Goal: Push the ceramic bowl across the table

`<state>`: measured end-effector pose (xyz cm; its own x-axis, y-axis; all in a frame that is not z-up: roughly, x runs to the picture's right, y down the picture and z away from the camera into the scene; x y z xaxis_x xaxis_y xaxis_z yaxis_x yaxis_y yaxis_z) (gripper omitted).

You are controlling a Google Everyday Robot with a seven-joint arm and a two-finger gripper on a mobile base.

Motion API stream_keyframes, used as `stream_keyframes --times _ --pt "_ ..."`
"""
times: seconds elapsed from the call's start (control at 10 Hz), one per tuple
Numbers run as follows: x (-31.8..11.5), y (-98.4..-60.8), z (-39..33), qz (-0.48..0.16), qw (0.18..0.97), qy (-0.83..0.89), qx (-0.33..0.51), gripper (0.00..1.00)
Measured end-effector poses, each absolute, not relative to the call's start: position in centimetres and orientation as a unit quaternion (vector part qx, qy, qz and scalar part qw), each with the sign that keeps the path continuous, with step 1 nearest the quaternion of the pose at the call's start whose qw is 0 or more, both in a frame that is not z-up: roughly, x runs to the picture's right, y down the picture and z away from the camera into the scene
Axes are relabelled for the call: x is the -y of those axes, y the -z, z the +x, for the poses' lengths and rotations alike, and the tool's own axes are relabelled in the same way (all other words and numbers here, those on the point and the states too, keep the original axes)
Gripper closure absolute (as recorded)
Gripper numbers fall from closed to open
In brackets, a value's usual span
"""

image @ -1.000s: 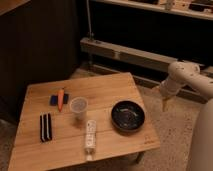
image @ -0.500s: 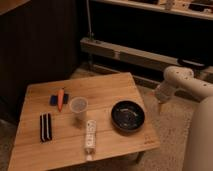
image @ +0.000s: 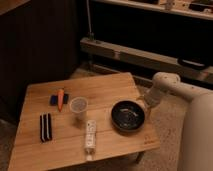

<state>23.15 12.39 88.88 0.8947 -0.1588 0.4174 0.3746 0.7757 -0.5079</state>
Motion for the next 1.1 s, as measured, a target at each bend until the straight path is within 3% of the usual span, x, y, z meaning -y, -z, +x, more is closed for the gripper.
stream_keyframes --times 1.1 --pt "-11.9 -87.0 19.3 -0.303 0.916 0.191 0.180 0.20"
